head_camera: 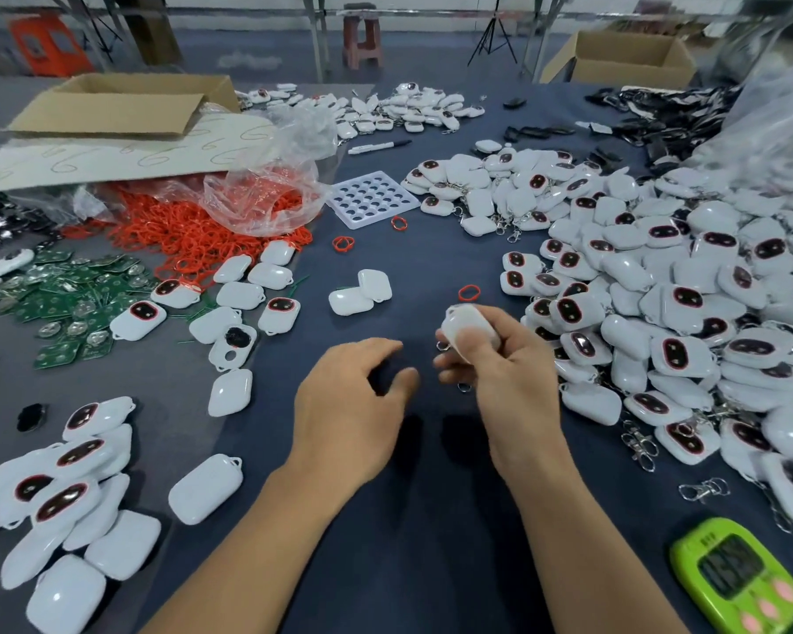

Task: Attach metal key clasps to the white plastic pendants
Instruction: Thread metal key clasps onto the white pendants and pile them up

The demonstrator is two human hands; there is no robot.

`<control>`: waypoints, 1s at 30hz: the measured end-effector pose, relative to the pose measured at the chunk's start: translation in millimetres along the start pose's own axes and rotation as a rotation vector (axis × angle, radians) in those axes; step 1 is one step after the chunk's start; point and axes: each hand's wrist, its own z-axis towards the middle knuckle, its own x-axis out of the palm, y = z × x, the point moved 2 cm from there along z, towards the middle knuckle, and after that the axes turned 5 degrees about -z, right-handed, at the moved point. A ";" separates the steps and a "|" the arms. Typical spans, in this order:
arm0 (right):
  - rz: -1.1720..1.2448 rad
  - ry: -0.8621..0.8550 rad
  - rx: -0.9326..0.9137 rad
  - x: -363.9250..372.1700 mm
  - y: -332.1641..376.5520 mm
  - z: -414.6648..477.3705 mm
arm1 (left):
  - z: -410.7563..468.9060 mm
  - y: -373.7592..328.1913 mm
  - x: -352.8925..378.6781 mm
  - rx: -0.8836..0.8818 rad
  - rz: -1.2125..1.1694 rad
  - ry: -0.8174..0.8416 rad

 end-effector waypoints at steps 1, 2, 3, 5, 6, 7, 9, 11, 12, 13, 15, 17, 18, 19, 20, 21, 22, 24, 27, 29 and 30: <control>-0.011 -0.094 -0.025 -7.7 1.1 3.1 | -1.3 -3.2 4.8 0.072 0.043 0.062; -0.021 -0.180 -0.048 -15.3 1.5 5.4 | -2.4 -7.7 10.1 0.154 0.074 0.124; -0.019 -0.252 -0.068 -21.7 1.6 7.0 | -3.8 -12.4 15.6 0.236 0.114 0.184; 0.002 -0.350 -0.090 -29.0 0.7 8.8 | -7.0 -21.1 27.7 0.374 0.193 0.263; 0.014 -0.378 -0.092 -29.8 -0.3 9.2 | -8.6 -25.2 32.5 0.408 0.208 0.277; 0.024 -0.399 -0.088 -29.4 -1.9 9.3 | -9.0 -28.9 36.0 0.422 0.215 0.275; 0.028 -0.427 -0.068 -26.9 -6.7 8.9 | -5.8 -36.3 41.4 0.434 0.249 0.220; 0.018 -0.418 -0.037 -23.7 -11.6 8.2 | -0.1 -42.8 45.3 0.427 0.297 0.163; 0.023 -0.398 -0.021 -22.1 -13.4 7.9 | 2.1 -45.0 47.4 0.426 0.280 0.167; 0.031 -0.375 -0.008 -20.5 -14.5 7.7 | 3.3 -46.2 49.6 0.434 0.247 0.190; 0.031 -0.348 -0.007 -18.4 -16.8 5.3 | 2.2 -46.5 51.6 0.470 0.202 0.228; -0.051 -0.321 -0.022 -15.1 -20.5 -0.7 | -3.2 -45.2 46.2 0.472 0.189 0.199; -0.087 -0.287 -0.022 -11.9 -22.6 -5.0 | -6.3 -43.2 41.8 0.457 0.178 0.183; -0.102 -0.240 -0.014 -7.2 -24.8 -10.3 | -9.3 -40.5 37.1 0.438 0.174 0.173; -0.093 -0.187 -0.001 -0.9 -25.8 -15.7 | -12.4 -37.2 32.0 0.417 0.178 0.168; -0.077 -0.133 0.015 6.5 -26.0 -20.9 | -15.0 -32.7 26.8 0.401 0.193 0.156; -0.065 -0.081 0.031 14.5 -25.5 -25.1 | -16.3 -27.3 21.2 0.381 0.219 0.141; -0.054 0.008 0.053 29.6 -22.9 -28.7 | -15.9 -15.4 8.5 0.289 0.276 0.092; 0.033 0.090 0.091 44.8 -16.7 -25.0 | -9.0 -0.1 -9.3 0.087 0.253 0.057; 0.169 0.082 0.129 45.0 -13.1 -18.2 | -3.4 6.3 -16.7 -0.038 0.048 0.047; 0.247 0.066 0.158 42.7 -11.7 -14.4 | -0.2 8.5 -19.6 -0.089 -0.073 0.033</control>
